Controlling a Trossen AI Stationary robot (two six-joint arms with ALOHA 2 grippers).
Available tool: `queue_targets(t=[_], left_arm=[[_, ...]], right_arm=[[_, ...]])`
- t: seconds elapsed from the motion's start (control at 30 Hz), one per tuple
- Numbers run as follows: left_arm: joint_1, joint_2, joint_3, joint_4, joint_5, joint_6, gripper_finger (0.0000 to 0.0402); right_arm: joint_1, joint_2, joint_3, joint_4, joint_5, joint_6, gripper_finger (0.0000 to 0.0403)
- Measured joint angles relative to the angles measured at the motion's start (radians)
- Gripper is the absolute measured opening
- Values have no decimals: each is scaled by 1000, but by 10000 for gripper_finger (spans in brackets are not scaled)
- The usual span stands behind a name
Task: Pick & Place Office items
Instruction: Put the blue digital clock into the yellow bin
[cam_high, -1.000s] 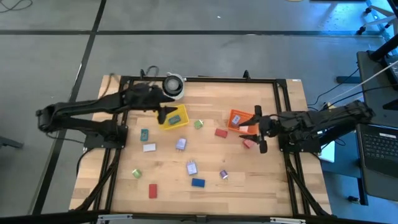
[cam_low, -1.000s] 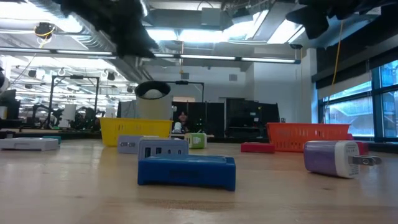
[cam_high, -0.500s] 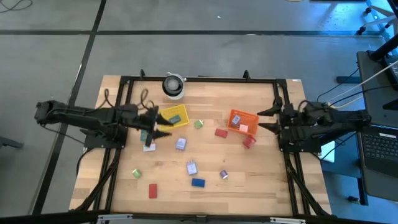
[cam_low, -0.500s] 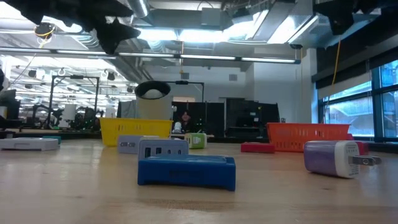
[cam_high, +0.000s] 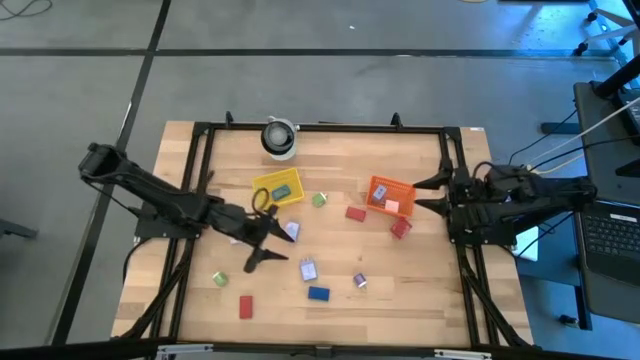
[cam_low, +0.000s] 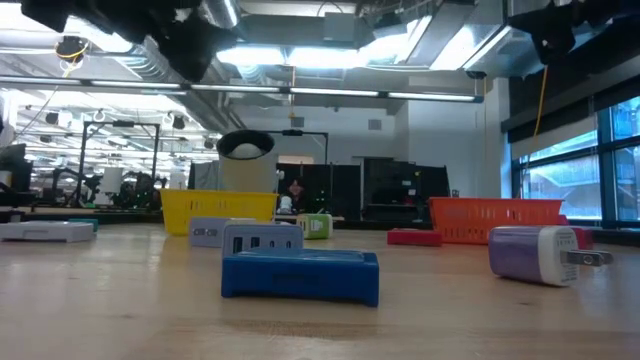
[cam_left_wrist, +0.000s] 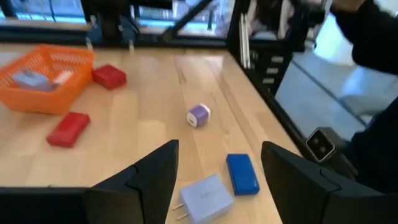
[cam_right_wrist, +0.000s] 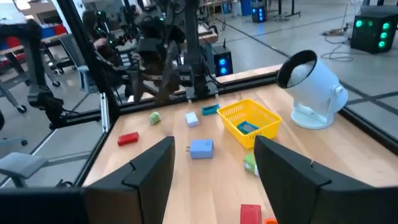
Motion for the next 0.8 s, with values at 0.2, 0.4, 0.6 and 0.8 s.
queue_targets(t=[0.2,0.4,0.6,0.8], left_arm=[[-17,148,112,-34,49,31,246],[-27,293,215,-161,58,39,245],[-45,435,333,-240,100,74,247],[-58,547,458,-344,170,100,245]], right_arm=[[0,59,0,0,11,3,222],[0,100,0,-2,9,-1,222],[0,121,0,-1,7,-4,222],[1,132,0,0,0,-4,222]])
